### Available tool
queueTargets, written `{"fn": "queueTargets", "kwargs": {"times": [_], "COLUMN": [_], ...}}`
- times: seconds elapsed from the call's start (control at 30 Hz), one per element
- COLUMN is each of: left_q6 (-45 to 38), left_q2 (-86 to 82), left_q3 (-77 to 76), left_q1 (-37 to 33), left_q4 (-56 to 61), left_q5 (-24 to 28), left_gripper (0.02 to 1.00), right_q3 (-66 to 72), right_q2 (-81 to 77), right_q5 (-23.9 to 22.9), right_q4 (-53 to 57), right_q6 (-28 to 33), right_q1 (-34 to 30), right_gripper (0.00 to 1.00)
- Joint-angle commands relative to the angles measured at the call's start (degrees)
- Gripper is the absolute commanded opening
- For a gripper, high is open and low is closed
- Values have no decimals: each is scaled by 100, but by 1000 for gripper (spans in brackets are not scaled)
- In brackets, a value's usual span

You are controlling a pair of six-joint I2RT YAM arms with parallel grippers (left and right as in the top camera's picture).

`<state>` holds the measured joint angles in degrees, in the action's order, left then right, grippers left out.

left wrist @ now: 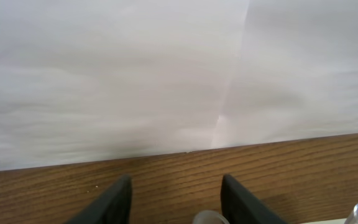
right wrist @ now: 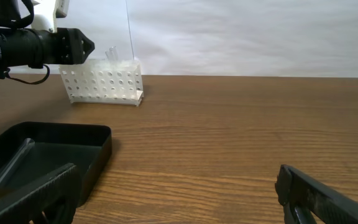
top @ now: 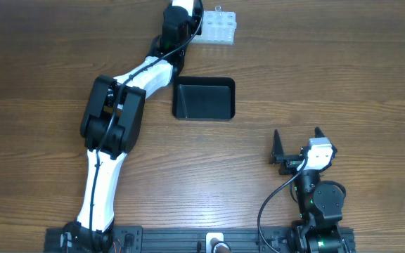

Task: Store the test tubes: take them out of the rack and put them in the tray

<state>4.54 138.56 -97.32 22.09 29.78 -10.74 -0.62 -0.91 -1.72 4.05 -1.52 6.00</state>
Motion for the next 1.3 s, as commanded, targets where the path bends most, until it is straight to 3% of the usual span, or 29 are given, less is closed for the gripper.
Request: {"fn": "queueTargets", "kwargs": {"times": [0.03,0.57,1.3], "left_q6": [-26,-28,-26], "left_q2": [98,98,98], "left_q3": [-129,-129,-129], "left_q1": [11,57,52], "left_q4": [-4,-48,-50], "left_q5": [68,63,66], "left_gripper": [400,229,66], "right_q3": [33,33,33], "right_q2": [48,48,48], "right_q5": [-52,-50,-50], "right_q4": [4,4,7], "right_q6": [-11,-11,-11], "right_q1": [31,31,31], "right_gripper": [991,993,991]}}
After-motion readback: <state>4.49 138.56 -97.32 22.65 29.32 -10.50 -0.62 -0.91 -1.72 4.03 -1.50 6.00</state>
